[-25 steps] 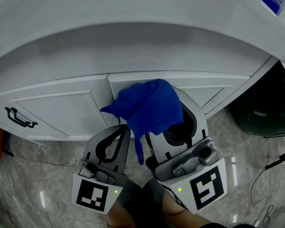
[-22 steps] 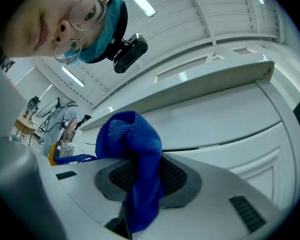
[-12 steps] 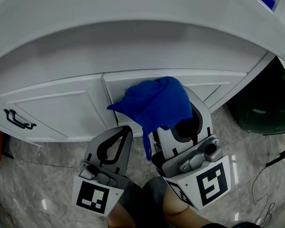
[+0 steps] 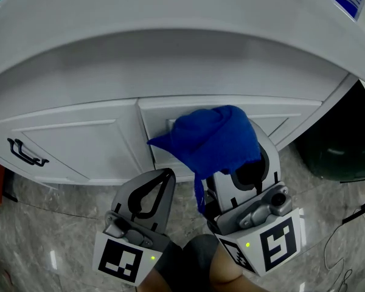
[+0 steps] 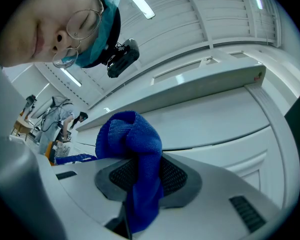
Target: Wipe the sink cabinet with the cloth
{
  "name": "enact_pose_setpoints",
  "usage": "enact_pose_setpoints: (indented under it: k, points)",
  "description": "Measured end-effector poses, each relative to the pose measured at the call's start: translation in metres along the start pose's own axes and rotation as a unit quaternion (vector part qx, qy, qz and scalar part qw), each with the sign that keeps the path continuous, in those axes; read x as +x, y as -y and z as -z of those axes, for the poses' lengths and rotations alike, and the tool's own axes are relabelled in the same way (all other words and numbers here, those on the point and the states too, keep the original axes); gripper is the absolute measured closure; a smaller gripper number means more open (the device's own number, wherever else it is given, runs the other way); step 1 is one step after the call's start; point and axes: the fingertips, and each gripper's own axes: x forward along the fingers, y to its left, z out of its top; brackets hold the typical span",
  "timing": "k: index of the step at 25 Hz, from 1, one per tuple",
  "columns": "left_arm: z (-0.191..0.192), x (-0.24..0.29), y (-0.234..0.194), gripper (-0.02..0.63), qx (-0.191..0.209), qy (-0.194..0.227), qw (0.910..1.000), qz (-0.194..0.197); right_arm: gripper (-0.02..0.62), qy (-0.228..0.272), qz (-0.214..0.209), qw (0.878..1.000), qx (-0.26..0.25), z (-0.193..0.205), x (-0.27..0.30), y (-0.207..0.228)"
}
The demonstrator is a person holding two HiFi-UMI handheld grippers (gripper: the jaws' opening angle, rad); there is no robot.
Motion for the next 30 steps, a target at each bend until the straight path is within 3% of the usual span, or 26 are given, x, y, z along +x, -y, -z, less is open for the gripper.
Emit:
enact_pose_setpoints:
  k: [7, 24, 30]
  points:
    - [-0.001, 0.008, 0.015, 0.606, 0.002, 0.003, 0.9997, 0.022, 0.480, 0.015, 0.005, 1.000, -0.010, 0.002, -0.002, -0.001]
    - [0.006, 0.018, 0.012, 0.606, 0.018, -0.003, 0.9998, 0.003, 0.480, 0.033, 0.022, 0.999, 0.008, -0.002, -0.007, 0.015]
    - [0.009, 0.021, 0.012, 0.606, 0.024, -0.010, 0.9997, 0.000, 0.480, 0.037, 0.024, 0.999, -0.018, -0.003, -0.011, 0.022]
